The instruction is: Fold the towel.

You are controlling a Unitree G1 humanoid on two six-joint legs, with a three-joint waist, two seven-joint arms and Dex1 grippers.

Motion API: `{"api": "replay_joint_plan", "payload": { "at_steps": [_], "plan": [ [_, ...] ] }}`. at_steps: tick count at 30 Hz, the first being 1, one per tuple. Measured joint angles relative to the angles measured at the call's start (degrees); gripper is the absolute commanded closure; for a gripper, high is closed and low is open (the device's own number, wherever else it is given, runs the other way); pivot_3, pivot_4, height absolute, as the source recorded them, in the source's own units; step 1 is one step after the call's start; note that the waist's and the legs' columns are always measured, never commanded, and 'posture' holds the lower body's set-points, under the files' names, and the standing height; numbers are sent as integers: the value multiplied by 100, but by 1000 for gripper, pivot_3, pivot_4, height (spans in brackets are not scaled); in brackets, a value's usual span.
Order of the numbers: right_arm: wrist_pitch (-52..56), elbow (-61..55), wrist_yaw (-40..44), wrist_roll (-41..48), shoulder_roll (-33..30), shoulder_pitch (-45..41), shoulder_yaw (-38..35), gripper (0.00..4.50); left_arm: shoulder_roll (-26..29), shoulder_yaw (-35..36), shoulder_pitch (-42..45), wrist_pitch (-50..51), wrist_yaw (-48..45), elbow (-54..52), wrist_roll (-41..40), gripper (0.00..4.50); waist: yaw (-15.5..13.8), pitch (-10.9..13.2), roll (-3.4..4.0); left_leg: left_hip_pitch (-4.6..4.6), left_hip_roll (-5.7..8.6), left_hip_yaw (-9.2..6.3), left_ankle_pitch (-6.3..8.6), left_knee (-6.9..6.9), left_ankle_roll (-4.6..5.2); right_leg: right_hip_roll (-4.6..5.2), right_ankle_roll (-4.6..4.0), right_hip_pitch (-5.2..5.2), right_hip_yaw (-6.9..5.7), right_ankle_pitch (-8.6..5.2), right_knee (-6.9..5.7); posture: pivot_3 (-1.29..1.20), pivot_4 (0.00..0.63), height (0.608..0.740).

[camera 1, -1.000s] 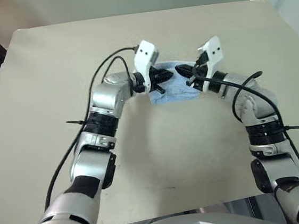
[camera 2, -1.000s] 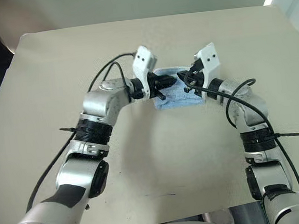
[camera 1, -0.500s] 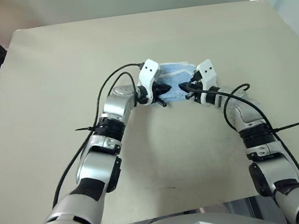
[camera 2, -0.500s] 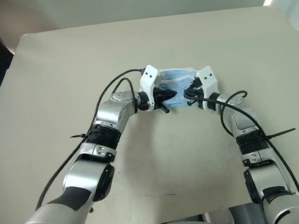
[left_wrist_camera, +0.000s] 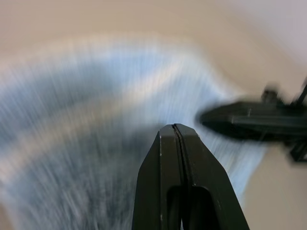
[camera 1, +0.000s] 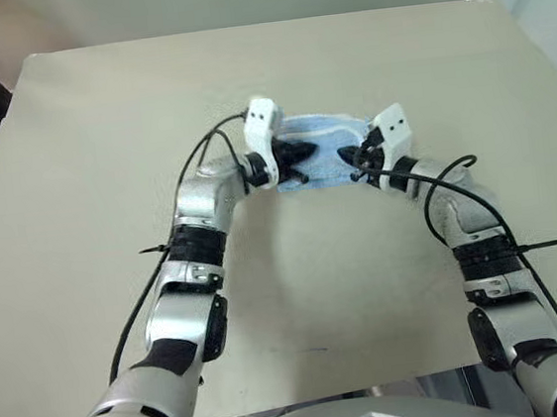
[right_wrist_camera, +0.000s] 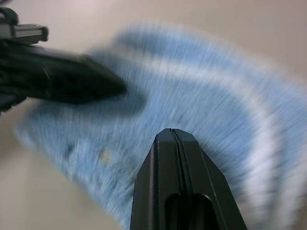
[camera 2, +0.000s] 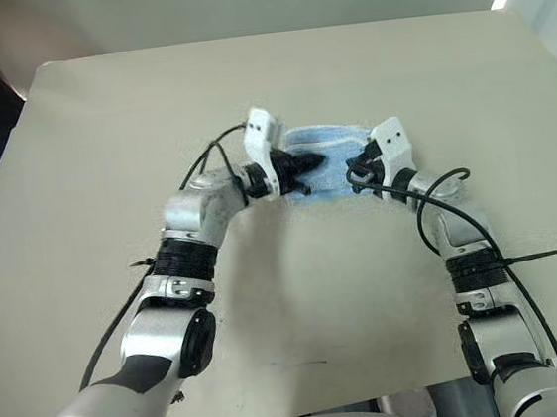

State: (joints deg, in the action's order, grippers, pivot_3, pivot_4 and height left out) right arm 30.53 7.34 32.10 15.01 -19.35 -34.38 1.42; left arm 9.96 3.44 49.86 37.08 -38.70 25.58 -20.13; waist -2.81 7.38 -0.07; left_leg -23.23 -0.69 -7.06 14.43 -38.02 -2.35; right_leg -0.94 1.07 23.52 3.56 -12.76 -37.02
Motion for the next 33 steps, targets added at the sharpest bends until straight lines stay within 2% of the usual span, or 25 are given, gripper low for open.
{"api": "replay_joint_plan", "payload": {
  "at_steps": [16,17,19,21,22,24,27,30,33],
  "plan": [
    [129,-86,-12,-2,33,2,-51,4500,-19,54,-25,216,153,-139,-116,4486,-1,0,0,4,0,-1,1,-3,2,1,4,-4,2,3,-1,0,150,740],
    [151,-94,-10,6,23,-2,-58,4146,6,67,-36,225,156,-155,-126,4140,-1,0,0,4,0,-1,1,-3,2,1,4,-4,2,3,-1,0,150,740],
    [772,-458,104,348,-225,-147,-133,4146,620,464,-587,502,140,-1128,-521,3655,118,4,7,-19,-1,16,-2,3,-4,-8,4,36,25,4,-10,0,150,740],
    [1096,-742,95,461,-730,-224,-613,4146,1260,1136,-800,643,245,-1572,-688,2955,148,3,5,-28,-8,9,-9,1,-16,-23,0,36,18,2,2,0,150,740],
    [1145,-795,69,471,-842,-261,-751,4146,1389,1294,-804,657,296,-1671,-710,2577,146,2,3,-26,-8,5,-9,2,-16,-23,-1,34,17,1,2,0,150,740],
    [1244,-926,36,511,-838,-351,-883,4146,1421,1403,-796,684,377,-1944,-787,1959,98,-3,3,-3,-5,-2,-8,3,-13,-19,1,5,19,-1,10,0,150,740],
    [1363,-1024,35,611,-555,-347,-642,4146,1159,1103,-802,814,407,-2009,-902,1002,41,-2,4,4,3,-4,13,-3,18,-5,18,-7,15,9,9,0,150,740],
    [1486,-1024,25,651,-599,-330,-665,4146,1188,991,-835,873,401,-2009,-962,1002,53,-1,3,-1,6,0,13,-18,19,0,22,-2,16,20,8,0,150,740],
    [1624,-1020,1,737,-639,-330,-768,3554,1350,977,-835,872,375,-2007,-966,943,81,-1,3,7,5,0,10,-13,13,-3,19,-4,16,21,2,0,150,740]
  ]
}}
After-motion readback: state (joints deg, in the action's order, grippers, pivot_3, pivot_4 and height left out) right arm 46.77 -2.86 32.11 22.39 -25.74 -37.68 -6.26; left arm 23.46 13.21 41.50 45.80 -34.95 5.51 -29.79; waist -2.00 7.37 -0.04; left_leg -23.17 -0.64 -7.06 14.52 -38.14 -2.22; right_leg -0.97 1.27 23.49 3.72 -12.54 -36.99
